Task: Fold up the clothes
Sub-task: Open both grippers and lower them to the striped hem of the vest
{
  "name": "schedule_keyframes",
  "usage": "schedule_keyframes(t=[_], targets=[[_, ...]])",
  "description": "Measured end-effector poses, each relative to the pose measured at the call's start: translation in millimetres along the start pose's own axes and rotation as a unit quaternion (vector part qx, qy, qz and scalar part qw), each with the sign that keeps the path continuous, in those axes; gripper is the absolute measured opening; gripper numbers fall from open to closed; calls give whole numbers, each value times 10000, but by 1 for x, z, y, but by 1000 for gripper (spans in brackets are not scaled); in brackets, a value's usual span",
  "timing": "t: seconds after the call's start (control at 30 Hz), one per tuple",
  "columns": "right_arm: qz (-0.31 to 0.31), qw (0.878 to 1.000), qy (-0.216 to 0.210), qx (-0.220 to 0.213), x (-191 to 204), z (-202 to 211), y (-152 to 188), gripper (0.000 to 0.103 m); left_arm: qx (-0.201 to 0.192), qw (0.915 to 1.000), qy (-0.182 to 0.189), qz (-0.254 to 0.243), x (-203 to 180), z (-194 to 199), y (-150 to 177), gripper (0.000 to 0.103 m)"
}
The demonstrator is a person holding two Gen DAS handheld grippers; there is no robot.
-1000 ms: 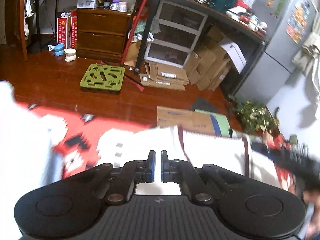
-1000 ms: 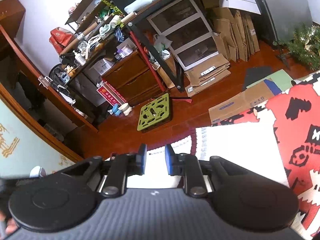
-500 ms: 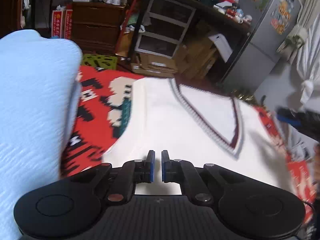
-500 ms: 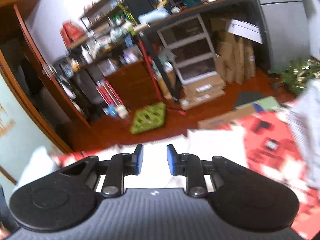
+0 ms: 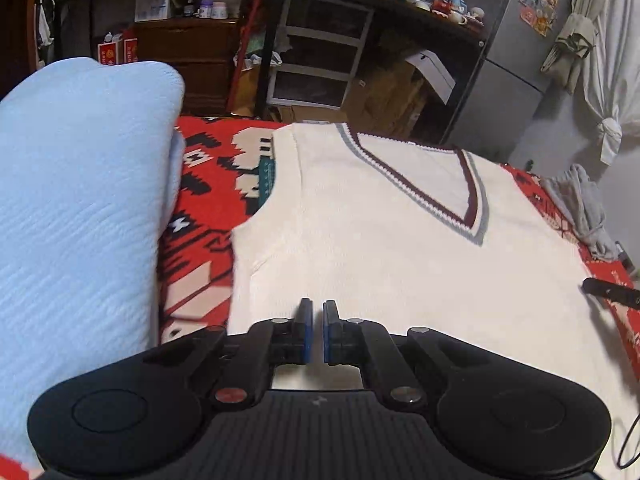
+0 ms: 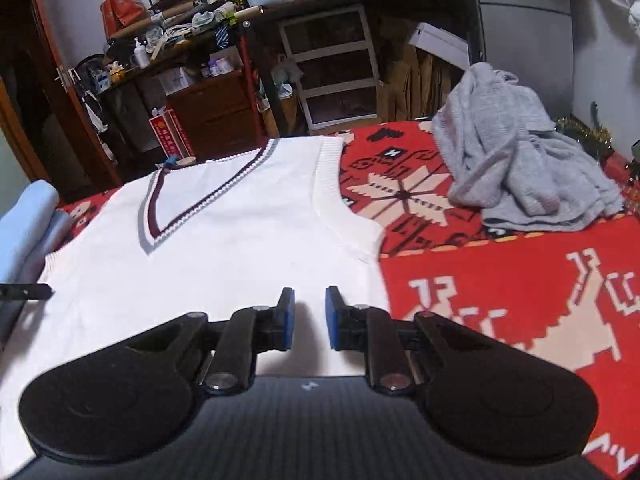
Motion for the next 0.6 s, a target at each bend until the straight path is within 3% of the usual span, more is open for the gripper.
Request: schedule_keyframes(t=[0.17,0.4,0.6], targets=[[126,9997,176,-64,2,2,-17,17,60,10000,44,-49,-12,-2,-7,5],[810,9963,-107,-256,63,-28,-47,17,26,9988,112,-471,-54,-46,-41,6],[1109,9935,-115,-212,81,-58,-47,18,10,9964,68,-843,-66,-73,-38,18]])
Point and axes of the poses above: each gripper's, at about its wrist camera, not at the fingertips, and z roughly against the way its jaws point, x to its left, y to its underside, the point moved 5 cm from there along -z, roughly the way its jaws point, and after that the axes turned 10 degrees about y, right-handed, at the moved point
